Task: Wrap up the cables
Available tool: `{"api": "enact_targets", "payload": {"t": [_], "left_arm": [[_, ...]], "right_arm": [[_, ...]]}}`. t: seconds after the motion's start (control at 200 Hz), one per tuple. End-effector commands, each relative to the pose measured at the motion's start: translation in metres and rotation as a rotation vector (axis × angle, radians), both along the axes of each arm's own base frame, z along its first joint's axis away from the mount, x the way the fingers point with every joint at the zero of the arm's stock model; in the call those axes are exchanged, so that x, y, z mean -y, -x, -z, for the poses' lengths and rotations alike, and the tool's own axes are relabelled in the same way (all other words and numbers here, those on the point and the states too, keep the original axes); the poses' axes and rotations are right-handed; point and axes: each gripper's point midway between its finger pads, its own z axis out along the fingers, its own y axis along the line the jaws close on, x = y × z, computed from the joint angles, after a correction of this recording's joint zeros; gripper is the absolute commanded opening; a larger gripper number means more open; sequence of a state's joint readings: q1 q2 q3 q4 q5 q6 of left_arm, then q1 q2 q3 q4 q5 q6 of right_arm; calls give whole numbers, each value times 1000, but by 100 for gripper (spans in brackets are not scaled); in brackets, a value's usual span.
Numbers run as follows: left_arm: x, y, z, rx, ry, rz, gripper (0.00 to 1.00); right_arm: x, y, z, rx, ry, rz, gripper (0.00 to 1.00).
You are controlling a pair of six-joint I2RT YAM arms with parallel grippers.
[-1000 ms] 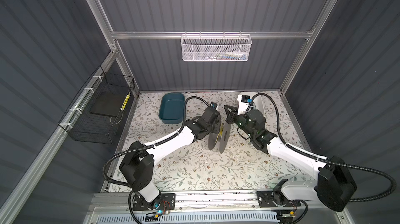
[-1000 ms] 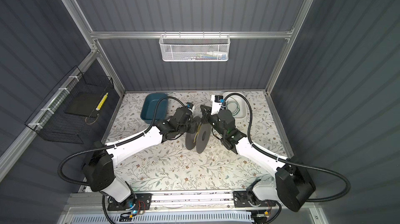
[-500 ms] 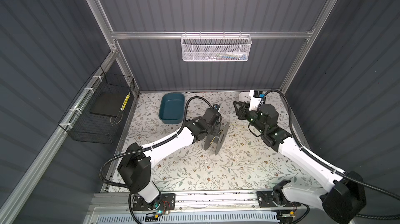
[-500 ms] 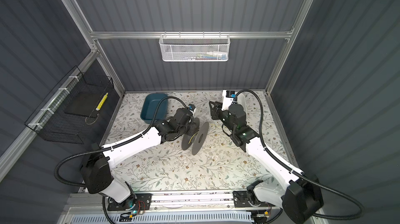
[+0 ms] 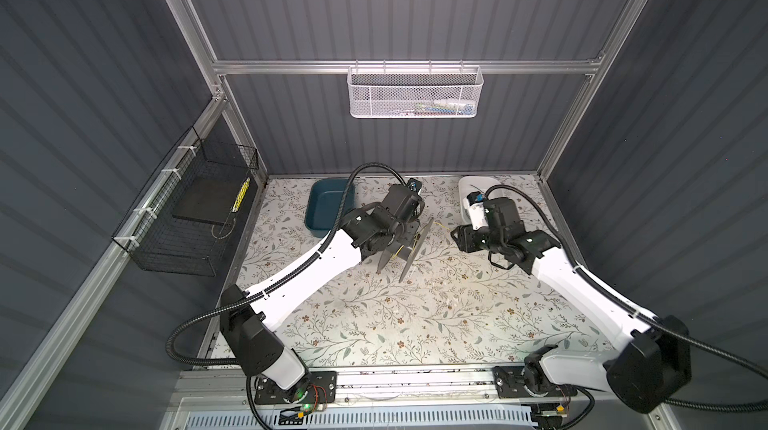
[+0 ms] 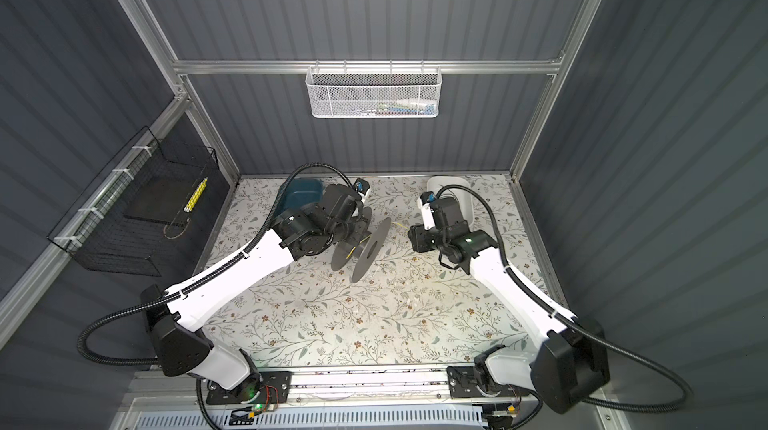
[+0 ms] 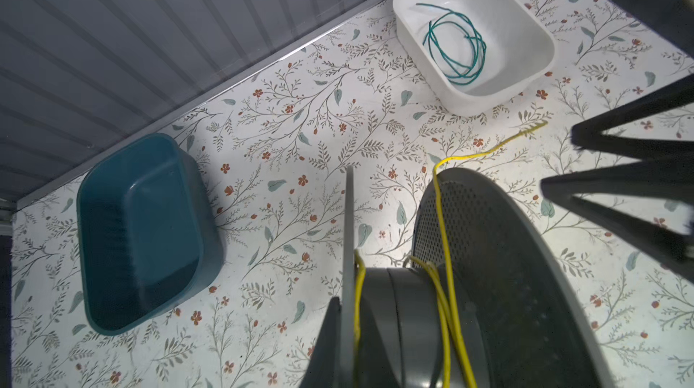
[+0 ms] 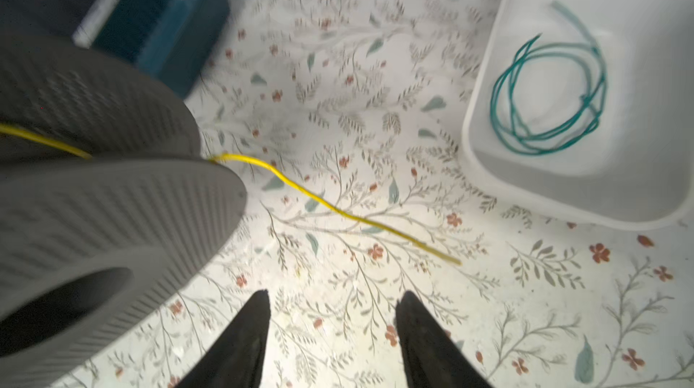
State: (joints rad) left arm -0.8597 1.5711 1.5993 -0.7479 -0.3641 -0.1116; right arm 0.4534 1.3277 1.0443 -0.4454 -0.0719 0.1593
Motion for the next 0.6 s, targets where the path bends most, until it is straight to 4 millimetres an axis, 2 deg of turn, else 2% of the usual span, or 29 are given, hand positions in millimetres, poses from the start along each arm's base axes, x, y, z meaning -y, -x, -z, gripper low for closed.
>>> {"api": "enact_targets", "payload": {"t": [0.0,0.065,0.23,0.34,0.595], "left_arm": [[-18,11,-5,-26,-61,18,0],[-20,14,-7,-29,-58,24,0],[-20,18,-11,-45,-27,48,0],[-19,19,-12,-61,-10,61,0],[-22,19,-16,-84,17,76,0]], "right_arm": [[-8,12,14,-43,106,-114,59],[-17,13,18,-56,98,-163,59],[-19,4,29,-53,167,-183,51],[-23,4,35,-59,179,-230,48],[-28,6,56,-119,173,-277,48]]}}
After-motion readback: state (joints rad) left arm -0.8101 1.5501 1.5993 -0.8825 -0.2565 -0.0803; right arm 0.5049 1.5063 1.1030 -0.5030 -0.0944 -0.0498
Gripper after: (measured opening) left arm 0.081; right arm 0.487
